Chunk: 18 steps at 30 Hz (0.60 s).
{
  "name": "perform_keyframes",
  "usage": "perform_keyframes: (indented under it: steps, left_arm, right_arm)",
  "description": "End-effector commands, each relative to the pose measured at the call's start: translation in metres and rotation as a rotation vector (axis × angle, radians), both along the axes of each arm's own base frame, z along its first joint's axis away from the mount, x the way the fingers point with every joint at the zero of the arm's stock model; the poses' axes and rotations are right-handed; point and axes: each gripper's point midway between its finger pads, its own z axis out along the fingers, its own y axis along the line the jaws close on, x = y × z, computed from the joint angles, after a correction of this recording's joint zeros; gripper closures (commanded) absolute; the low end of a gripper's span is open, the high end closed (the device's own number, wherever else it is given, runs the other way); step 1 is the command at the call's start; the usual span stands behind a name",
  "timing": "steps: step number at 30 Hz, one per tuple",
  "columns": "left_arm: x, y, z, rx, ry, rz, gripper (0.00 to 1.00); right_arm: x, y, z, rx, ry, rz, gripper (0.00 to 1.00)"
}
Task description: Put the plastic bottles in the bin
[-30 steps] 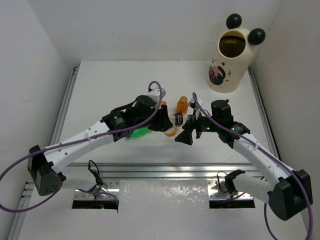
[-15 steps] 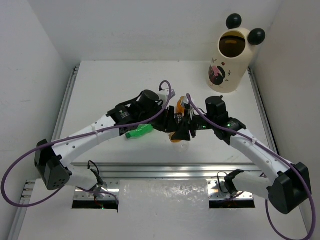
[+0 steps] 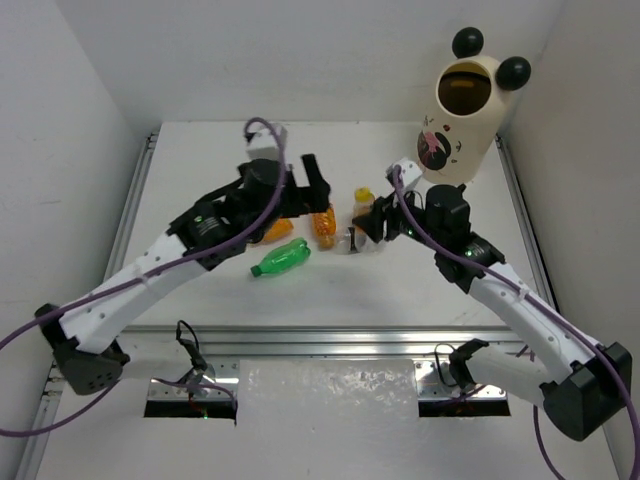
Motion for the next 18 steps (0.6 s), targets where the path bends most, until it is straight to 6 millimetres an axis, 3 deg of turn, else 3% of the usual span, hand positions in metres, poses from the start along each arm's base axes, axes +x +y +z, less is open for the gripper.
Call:
perform_keyframes:
  steps: [1, 2, 6, 8, 12, 13, 15, 18]
  left_arm:
    - [-0.004, 0.090, 0.045, -0.019, -0.142, 0.363, 0.00]
    - [-0.012, 0.102, 0.051, -0.040, -0.163, 0.380, 0.00]
    - [-0.023, 0.112, 0.002, 0.029, -0.130, 0.347, 0.00]
    - [-0.027, 0.109, -0.022, 0.028, -0.114, 0.315, 0.00]
    - [-0.032, 0.095, -0.053, 0.036, -0.060, 0.240, 0.00]
    - [-0.032, 0.093, -0.059, 0.046, -0.050, 0.231, 0.00]
    - [-0.031, 0.088, -0.073, 0.070, -0.027, 0.211, 0.00]
    - [-0.027, 0.078, -0.086, 0.075, -0.015, 0.183, 0.00]
  right_arm:
    - [0.079, -0.058, 0.085, 0.028, -0.259, -0.474, 1.00]
    - [0.091, -0.068, 0.097, 0.025, -0.293, -0.527, 1.00]
    - [0.163, -0.129, 0.152, 0.043, -0.434, -0.756, 1.00]
    - [0.183, -0.149, 0.168, 0.019, -0.510, -0.835, 1.00]
    - [0.238, -0.182, 0.182, -0.187, -0.647, -0.948, 1.00]
    - [0.259, -0.193, 0.181, -0.243, -0.664, -0.973, 1.00]
    - [0.275, -0.200, 0.189, -0.266, -0.701, -0.978, 1.00]
    - [0.301, -0.215, 0.174, -0.304, -0.742, -1.008, 1.00]
